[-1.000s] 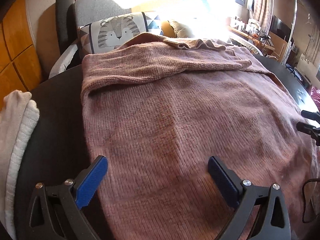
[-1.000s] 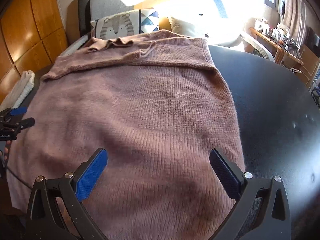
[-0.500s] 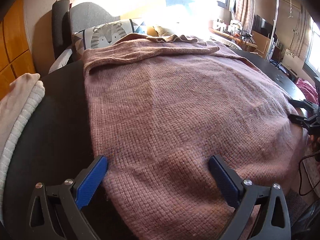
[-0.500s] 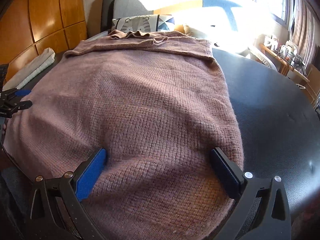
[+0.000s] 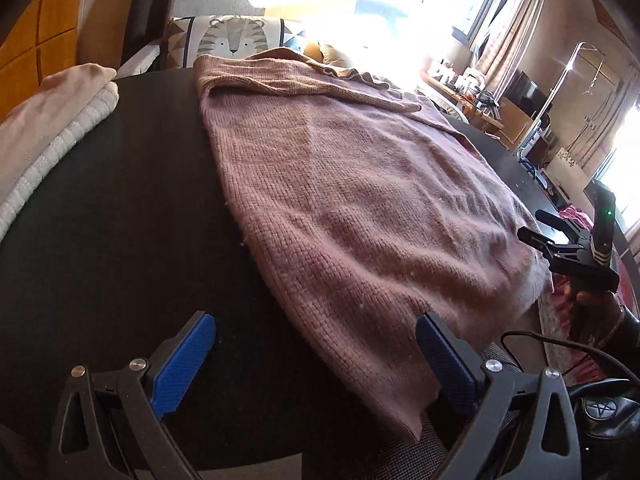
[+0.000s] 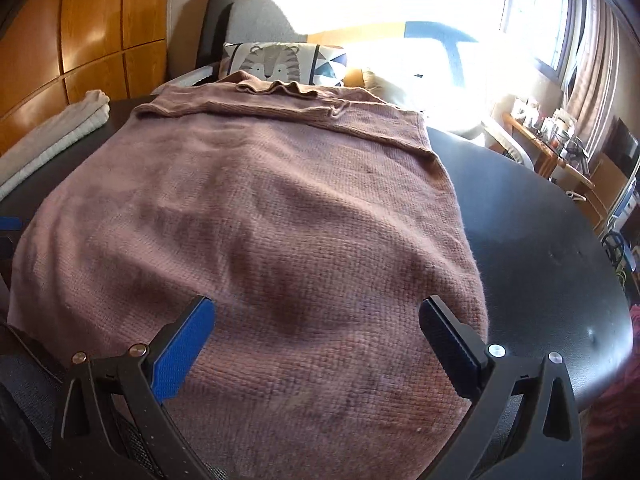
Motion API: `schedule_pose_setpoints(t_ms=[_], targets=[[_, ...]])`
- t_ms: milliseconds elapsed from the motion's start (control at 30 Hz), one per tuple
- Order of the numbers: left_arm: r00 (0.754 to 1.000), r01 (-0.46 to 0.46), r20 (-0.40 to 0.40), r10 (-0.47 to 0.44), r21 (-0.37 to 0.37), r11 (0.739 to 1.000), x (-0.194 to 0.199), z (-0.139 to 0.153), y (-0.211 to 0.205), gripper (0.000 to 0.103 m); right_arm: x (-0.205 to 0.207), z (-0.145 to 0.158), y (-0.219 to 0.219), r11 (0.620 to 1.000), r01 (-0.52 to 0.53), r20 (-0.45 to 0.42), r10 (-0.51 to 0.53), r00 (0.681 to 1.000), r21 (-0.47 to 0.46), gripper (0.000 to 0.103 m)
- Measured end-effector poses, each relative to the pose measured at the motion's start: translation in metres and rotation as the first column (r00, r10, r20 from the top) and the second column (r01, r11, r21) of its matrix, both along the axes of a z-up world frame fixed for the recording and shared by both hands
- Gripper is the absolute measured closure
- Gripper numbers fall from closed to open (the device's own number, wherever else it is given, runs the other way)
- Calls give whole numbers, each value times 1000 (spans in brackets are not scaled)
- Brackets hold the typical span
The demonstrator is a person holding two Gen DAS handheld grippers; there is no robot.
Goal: Fold clothes
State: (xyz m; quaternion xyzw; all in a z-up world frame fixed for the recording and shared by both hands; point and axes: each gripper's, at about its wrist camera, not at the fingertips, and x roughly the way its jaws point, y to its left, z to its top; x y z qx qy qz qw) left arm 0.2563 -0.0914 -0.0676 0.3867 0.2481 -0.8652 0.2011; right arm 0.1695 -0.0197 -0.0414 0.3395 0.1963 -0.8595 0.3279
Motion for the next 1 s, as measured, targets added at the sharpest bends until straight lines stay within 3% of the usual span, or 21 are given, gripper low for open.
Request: schedule_pose_setpoints(t_ms=[67,133,300,367,433,533,700,833,933,1000], targets=[[1000,14,-14,-14,-2,1000,-4,4,2,0,1,-10,-3,1000,-3,32,2,999,17,0],[999,43,-23,-43,-12,999,-12,7,6,0,-3,-19,5,999,27,102,-22,994,-45,0],[987,160,-22,-162,-61,985,-48,9,22,0,5,-23,18,995,14,79,-6,997,-101,0],[980,201,27,-200,-61,978,-60,-3,29,0,8,-24,20,995,8,71,0,997,-103,0],[972,228,87,-217,-152,962,-62,-11,41,0,10,-24,24,994,-4,65,11,998,-107,0],[967,246,122,-224,-204,948,-51,-16,48,0,12,-26,30,993,-21,59,28,998,-117,0],[971,232,111,-213,-207,950,-30,-19,40,0,10,-26,29,993,-21,60,28,998,-114,0],[964,256,133,-232,-203,945,-32,-16,37,0,-1,-15,24,997,8,150,3,989,-72,0],[960,264,147,-240,-174,949,-37,-9,35,1,-7,2,29,984,55,171,-26,985,-167,0],[967,247,106,-233,-137,959,-42,0,31,1,-14,7,27,977,82,175,-48,983,-195,0]])
